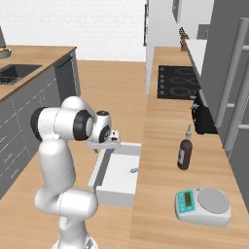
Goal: Pick the peeler from the drawer and place it on the counter.
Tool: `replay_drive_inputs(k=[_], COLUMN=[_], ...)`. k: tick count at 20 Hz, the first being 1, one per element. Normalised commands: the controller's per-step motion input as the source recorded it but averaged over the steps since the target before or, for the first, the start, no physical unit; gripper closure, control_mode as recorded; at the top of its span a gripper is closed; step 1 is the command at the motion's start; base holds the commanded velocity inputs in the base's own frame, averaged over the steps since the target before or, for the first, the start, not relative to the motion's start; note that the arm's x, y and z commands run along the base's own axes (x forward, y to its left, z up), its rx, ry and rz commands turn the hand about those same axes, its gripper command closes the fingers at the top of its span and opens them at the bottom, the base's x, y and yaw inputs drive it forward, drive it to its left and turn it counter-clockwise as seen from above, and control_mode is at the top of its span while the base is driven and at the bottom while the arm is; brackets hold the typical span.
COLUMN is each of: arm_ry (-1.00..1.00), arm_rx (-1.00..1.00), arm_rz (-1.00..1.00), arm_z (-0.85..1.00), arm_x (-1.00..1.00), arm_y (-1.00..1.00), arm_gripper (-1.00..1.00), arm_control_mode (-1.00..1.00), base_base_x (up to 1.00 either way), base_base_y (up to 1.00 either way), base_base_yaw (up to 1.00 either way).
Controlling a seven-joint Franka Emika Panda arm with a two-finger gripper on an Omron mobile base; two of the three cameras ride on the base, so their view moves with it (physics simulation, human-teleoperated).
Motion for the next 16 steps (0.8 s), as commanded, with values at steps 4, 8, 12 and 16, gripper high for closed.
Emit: replay_drive_inputs(k=[4, 8, 12, 16], arm_ry=[0.03, 0.02, 0.01, 0.00], arm_rx=[0.00, 0.00, 0.00, 0.00], arm_rz=[-0.01, -0.06, -0.06, -0.05], arm_z=[-0.53, -0.51, -0.31, -0.01], arm_x=[0.00, 0.06, 0.01, -0.15], arm_y=[0.45, 0.58, 0.84, 1.00], arm_gripper=[-1.00, -1.00, -1.00, -1.00], arm_control_mode=[-1.00, -1.00, -1.00, -1.00], base_base_x=[0.00, 0.00, 0.00, 0.00], base_base_y=[0.00, 0.00, 0.00, 0.00], base_base_yaw=[0.00, 0.00, 0.00, 0.00])
